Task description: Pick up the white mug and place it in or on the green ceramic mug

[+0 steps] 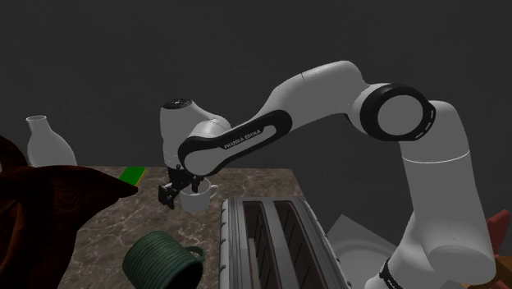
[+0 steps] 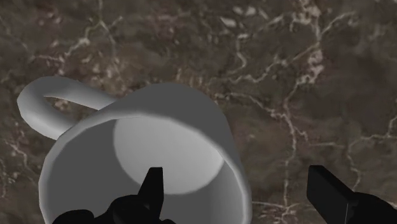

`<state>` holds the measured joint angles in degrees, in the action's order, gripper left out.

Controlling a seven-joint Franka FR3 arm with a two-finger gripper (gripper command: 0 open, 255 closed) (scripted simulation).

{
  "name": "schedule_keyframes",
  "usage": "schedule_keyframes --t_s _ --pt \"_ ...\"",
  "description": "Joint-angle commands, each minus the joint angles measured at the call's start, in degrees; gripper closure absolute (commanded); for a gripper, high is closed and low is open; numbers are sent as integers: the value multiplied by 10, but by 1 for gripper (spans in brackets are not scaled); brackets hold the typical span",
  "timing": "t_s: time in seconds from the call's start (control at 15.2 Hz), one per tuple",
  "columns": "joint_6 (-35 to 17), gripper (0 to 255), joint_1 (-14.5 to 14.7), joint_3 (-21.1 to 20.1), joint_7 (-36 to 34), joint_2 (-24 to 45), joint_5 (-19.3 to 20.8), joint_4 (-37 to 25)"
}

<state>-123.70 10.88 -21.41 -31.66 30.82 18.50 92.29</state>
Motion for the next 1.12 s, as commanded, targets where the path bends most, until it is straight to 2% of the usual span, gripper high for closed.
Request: schedule_keyframes --t_s 0.0,0.26,0.33,1.06 --pt "0 0 0 0 0 1 0 0" --pt "0 0 0 0 0 1 0 0" --pt "0 255 0 0 0 1 0 0" --pt "11 255 -1 -2 3 -6 -3 -6"
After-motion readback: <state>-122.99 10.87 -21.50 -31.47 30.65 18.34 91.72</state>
